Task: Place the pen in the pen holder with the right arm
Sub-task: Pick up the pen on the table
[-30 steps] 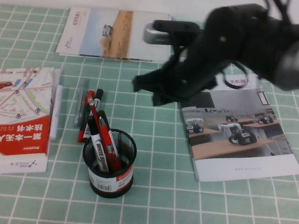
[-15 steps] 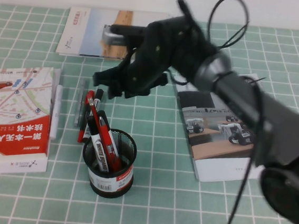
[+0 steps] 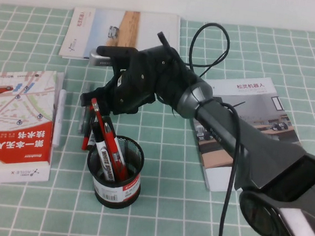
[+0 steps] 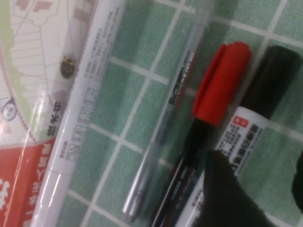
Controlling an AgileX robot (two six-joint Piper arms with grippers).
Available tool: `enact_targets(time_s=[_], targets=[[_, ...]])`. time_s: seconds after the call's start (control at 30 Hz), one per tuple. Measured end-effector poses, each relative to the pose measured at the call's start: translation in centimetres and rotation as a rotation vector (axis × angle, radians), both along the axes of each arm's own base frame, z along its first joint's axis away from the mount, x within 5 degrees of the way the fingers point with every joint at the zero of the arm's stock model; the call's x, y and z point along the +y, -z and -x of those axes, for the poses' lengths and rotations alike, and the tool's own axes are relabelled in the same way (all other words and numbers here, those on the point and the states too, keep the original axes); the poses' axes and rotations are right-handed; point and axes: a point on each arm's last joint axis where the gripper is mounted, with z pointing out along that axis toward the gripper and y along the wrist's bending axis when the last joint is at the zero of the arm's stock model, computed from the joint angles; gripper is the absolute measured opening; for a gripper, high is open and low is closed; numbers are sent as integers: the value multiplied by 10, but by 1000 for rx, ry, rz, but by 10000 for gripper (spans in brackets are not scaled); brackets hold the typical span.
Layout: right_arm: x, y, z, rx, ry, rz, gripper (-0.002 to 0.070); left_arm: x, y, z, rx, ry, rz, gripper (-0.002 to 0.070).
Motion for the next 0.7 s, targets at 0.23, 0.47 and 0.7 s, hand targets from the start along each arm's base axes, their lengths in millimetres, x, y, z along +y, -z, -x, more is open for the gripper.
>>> enact_targets(time_s=[0.23,0.47,0.7], targets=[[8,9,4,-26,-33,17,291,0,0,0,0,0,0,-4],[10,12,6,-69,-52,73,291,0,0,0,0,0,0,-4],[6,12,8,-68,-62,156,277,0,0,0,0,0,0,-4]])
